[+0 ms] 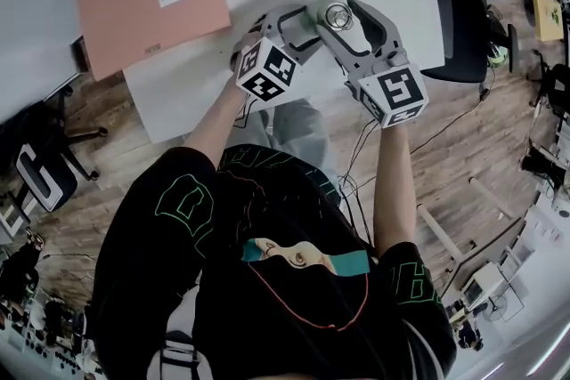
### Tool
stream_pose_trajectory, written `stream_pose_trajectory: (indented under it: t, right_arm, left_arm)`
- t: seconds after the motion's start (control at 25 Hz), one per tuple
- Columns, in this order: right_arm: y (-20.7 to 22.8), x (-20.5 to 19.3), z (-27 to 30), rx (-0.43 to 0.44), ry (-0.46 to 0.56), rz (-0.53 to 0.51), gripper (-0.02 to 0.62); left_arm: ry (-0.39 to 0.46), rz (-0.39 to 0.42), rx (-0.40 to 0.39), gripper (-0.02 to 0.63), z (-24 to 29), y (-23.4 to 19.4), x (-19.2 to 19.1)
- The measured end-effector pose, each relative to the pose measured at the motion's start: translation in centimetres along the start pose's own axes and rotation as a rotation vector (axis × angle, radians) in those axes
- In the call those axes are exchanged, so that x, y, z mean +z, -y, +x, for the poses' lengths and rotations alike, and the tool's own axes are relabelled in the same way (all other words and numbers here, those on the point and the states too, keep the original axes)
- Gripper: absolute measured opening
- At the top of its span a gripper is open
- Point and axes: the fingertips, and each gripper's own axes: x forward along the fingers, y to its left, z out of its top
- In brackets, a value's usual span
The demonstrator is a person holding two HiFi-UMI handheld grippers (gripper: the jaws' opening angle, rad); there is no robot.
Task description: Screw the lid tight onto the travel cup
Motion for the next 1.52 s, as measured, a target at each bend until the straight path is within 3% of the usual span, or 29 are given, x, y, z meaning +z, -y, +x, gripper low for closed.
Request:
stream_pose_trajectory:
  t: [0.48,0.68,1.0,1.52]
  right_arm:
    - [-2.1,0.6,1.0,0.399,-0.066,-0.229,0.273]
    - [-2.4,0.6,1.2,0.472,-0.066,-0.247,0.268]
    - [-2.1,0.6,1.3,0.364,-0.049,-0.192,0.267]
    - [-0.9,0.3,0.9,0.033,0.019,-0.024,0.264]
  left_arm:
    - [0.0,0.005,0.001,0.299,-0.3,0.0,-0.1]
    - [0.0,0.002,0.004,0.299,-0.4,-0.2,-0.2]
    - [-0.007,0.011,-0.003,0.301,-0.2,-0.1,-0.3]
    - [-0.061,0.052,-0.036,0.31,0.4,0.6,-0.8]
